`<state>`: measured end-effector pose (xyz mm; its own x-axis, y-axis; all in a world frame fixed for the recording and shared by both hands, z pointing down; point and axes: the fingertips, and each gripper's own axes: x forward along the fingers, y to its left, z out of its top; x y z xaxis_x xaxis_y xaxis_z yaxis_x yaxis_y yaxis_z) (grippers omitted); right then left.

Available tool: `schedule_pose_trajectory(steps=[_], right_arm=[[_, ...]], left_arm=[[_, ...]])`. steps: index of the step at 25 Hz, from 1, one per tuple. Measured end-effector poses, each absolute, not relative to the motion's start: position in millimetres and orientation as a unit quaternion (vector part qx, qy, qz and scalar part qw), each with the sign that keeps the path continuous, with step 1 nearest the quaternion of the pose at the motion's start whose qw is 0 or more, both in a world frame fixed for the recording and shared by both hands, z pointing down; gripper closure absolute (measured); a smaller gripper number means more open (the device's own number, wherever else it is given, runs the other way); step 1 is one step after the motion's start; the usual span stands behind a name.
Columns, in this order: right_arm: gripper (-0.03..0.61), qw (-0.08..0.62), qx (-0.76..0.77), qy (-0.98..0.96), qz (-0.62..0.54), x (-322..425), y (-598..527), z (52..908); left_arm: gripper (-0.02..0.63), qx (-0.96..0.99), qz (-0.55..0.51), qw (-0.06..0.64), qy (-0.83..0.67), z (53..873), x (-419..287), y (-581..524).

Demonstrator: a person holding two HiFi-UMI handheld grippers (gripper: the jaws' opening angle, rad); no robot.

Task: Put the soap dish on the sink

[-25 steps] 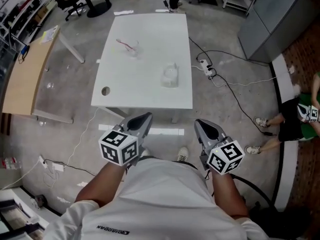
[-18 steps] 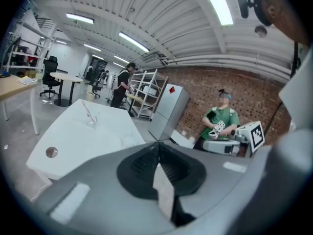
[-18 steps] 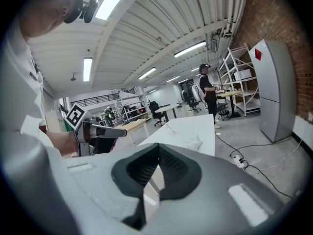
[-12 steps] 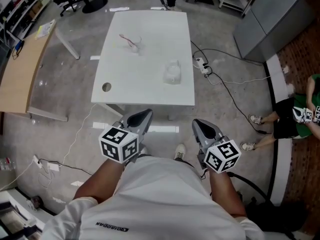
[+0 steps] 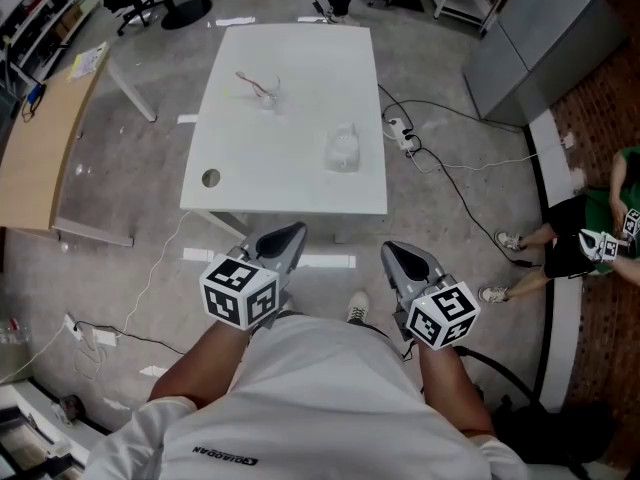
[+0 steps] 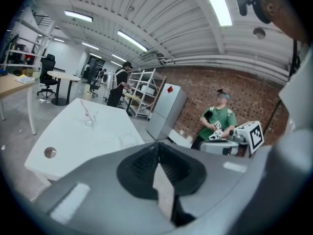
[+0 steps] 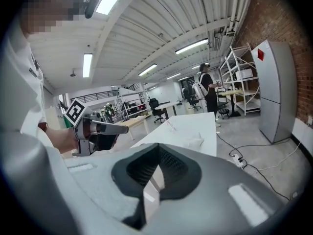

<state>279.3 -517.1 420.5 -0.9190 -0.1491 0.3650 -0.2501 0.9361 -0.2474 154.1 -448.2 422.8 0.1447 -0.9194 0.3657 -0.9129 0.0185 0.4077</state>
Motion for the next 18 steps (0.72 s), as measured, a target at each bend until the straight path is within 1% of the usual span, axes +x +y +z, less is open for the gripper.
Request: schedule_pose_trajectory(steps=[18], right_arm=[[0.578,0.181,0.095,-0.968,0.144,274.3,-521.0,421.5]], left_arm=[[0.607,0.696,0.027,0.266,-0.667,427.5,147.7,-447.7]])
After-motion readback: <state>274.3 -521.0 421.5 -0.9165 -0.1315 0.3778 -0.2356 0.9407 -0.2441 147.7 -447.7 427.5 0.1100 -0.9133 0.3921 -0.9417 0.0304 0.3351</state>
